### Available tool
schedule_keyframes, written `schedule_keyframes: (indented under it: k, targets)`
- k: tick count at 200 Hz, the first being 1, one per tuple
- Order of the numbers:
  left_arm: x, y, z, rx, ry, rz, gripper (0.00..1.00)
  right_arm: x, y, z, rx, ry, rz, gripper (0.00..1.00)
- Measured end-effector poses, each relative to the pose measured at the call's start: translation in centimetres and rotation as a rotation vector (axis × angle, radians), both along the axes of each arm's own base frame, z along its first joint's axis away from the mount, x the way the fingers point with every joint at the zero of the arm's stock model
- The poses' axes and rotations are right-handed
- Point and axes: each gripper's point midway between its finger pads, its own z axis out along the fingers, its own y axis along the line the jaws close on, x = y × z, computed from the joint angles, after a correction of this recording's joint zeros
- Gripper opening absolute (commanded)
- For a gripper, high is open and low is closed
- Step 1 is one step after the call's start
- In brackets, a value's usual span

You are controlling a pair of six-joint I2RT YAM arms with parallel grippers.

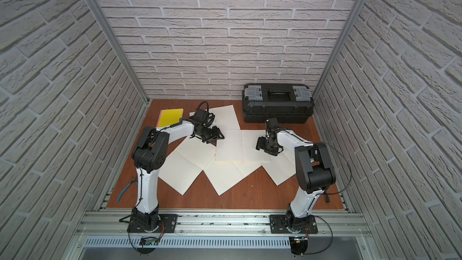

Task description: Close the notebook

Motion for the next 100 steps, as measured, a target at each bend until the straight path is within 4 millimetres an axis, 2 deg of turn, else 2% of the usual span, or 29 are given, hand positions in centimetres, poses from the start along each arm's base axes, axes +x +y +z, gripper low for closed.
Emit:
schedule_keyframes:
  k: [30, 51, 75, 100]
  targets:
    - [-0.68, 0.33, -0.11, -0.004, 0.013, 0.006, 0.42, -0.03, 0.03, -0.04, 0.003, 0.001, 0.0, 0.74]
    - [-0.9, 0.63, -0.12, -0.005, 0.021, 0.015, 0.27, -0.04, 0.06, -0.03, 0.004, 0.001, 0.001, 0.74]
    - [-0.9, 0.9, 0.17, -0.01, 0.019, 0.024, 0.19, -0.03, 0.07, -0.03, 0.005, 0.001, 0.001, 0.74]
    - [-0.78, 0.9, 0.59, -0.016, 0.01, 0.027, 0.15, -0.03, 0.09, -0.02, 0.006, 0.0, 0.001, 0.74]
